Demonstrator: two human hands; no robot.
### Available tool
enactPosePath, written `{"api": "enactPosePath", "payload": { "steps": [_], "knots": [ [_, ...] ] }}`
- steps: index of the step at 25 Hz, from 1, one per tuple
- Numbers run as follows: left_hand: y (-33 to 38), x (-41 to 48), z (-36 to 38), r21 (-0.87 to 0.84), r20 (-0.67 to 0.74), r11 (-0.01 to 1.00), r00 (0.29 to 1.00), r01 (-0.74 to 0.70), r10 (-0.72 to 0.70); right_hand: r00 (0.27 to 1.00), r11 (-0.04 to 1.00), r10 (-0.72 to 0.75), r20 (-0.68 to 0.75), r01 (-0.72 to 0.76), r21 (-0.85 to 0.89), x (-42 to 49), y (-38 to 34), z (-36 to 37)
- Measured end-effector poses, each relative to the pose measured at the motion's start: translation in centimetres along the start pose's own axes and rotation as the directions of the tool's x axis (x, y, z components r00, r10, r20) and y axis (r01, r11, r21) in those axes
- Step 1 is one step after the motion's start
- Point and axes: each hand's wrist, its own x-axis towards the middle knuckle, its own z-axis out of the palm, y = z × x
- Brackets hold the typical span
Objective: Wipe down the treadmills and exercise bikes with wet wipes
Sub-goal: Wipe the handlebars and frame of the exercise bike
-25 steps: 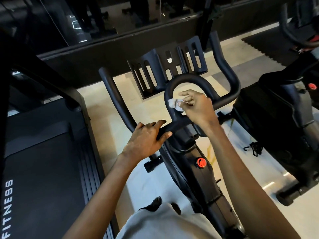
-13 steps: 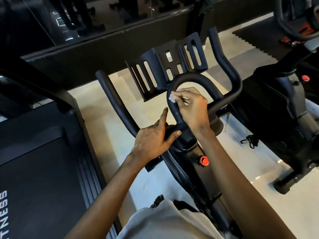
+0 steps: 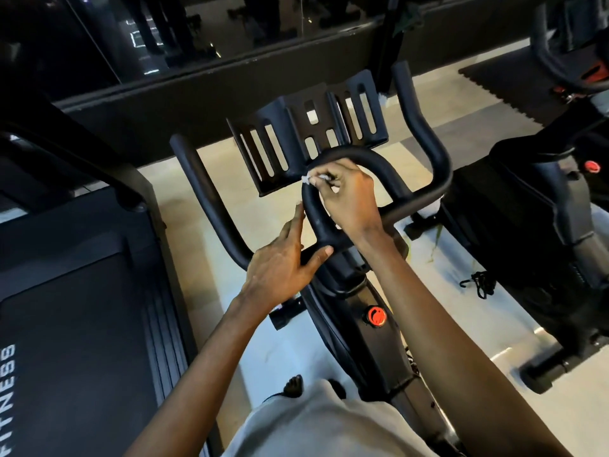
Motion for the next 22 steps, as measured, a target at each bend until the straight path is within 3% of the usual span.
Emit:
{"api": "enactPosePath", "payload": {
  "steps": [2, 5, 11, 16, 22],
  "knots": [
    [0.8, 0.4, 0.2, -0.082, 0.012, 0.996, 0.999, 0.042, -0.041, 0.998, 1.0, 0.006, 0.064, -0.005, -0.01, -0.6, 0.4, -0.6],
    [1.3, 0.2, 0.5, -0.047, -0.026, 0.995, 0.996, 0.09, -0.091, 0.981, 0.999, -0.035, 0.189, 0.039, -0.018, -1.2, 0.9, -1.4],
    [1.8, 0.6, 0.3, -0.111, -0.058, 0.987, 0.991, 0.113, -0.12, 0.998, 0.995, 0.051, -0.026, -0.049, 0.083, 2.1, 1.4, -0.5],
    [3.0, 1.4, 0.2, -0.176, -0.04, 0.975, 0.989, 0.134, -0.143, 0.996, 0.999, -0.014, 0.09, 0.01, 0.049, 1.2, 2.0, -0.7],
    [4.5, 3.8, 0.3, -0.248, -0.109, 0.959, 0.98, 0.134, -0.165, 0.988, 0.998, 0.069, -0.137, -0.066, 0.024, 3.4, 3.4, -2.2]
  ]
}}
